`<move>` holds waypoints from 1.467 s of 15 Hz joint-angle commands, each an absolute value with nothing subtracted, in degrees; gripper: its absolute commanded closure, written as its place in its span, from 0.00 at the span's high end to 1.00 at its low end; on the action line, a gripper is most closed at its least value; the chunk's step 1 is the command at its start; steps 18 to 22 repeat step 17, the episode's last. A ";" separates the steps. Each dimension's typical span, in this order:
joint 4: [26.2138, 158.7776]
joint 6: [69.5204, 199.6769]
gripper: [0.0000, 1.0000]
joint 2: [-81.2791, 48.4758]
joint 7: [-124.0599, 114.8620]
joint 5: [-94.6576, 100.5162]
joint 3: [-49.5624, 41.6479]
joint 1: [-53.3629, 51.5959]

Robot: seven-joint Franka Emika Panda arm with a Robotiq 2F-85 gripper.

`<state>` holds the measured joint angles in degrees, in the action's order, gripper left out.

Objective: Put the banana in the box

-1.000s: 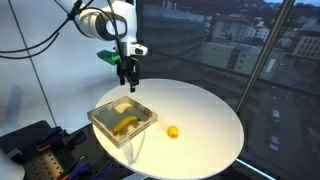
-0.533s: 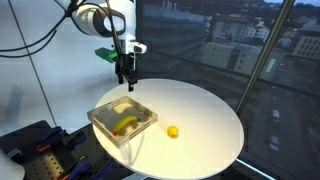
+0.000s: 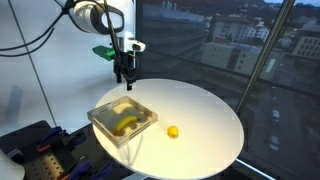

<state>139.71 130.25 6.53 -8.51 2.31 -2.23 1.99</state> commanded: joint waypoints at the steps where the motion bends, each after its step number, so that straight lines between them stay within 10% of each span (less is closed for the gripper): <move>1: 140.77 129.13 1.00 8.69 -6.43 1.08 -2.38 2.27; 22: 139.82 130.12 1.00 6.71 -7.99 2.09 -1.99 2.24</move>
